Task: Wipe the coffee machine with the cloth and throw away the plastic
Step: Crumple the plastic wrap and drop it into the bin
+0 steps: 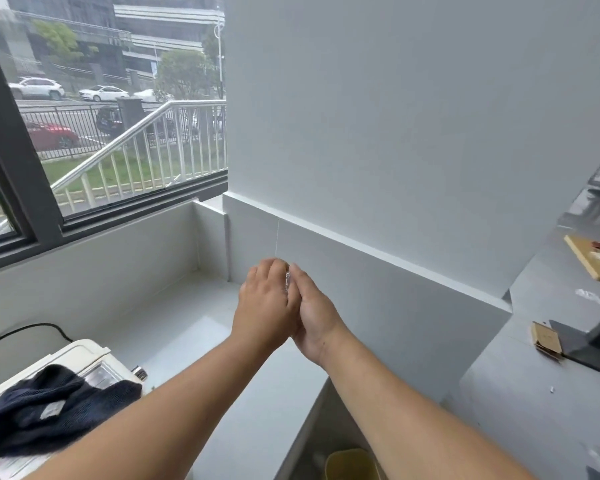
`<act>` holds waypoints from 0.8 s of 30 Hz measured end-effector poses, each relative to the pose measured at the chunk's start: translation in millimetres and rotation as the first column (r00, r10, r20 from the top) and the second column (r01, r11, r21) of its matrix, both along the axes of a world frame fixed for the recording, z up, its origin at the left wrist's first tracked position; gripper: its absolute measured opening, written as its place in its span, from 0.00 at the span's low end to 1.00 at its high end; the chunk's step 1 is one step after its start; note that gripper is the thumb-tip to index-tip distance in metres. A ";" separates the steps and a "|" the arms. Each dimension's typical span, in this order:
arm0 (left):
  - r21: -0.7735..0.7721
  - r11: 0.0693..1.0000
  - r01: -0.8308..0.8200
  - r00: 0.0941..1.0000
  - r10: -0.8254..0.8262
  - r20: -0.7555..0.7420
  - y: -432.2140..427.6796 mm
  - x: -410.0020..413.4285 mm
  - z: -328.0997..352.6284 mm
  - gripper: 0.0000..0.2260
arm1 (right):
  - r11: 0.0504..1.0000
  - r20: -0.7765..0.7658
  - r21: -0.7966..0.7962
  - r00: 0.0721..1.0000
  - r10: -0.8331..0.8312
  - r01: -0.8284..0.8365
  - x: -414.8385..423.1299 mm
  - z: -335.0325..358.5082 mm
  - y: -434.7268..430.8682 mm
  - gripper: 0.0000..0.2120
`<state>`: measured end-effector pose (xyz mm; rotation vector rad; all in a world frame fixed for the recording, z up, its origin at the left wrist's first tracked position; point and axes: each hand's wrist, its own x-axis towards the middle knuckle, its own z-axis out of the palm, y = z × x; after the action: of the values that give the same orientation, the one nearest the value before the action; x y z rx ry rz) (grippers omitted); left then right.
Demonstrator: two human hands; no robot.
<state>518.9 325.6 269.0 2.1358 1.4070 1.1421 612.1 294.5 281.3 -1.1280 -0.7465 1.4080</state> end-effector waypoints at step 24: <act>-0.178 0.973 0.146 0.964 -0.180 -0.194 17.9 127.1 -78.4 0.15 | 0.965 0.304 -0.081 0.928 -0.214 0.249 180.9 -83.5 1.5 0.14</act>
<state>646.0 343.5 190.6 2.2566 1.3279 0.7343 793.0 295.9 197.8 -1.4899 -0.7149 1.1088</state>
